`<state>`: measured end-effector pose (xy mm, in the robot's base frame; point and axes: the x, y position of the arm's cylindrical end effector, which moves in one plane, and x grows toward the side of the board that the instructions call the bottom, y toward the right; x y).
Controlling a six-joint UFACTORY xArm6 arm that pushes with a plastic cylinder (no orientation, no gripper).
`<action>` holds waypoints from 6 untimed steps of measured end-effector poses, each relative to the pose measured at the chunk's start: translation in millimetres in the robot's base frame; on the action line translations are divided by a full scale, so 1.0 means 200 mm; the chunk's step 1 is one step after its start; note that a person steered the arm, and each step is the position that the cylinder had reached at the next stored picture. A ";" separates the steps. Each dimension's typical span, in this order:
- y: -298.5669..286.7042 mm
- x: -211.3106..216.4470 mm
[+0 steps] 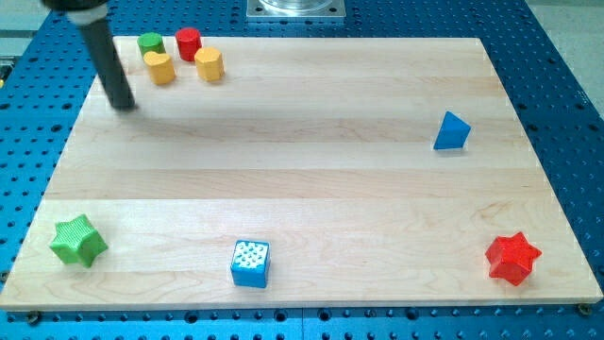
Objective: Push the heart closer to the green circle
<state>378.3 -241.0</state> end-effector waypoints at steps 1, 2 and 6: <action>0.17 0.53; 0.29 0.74; 0.08 0.98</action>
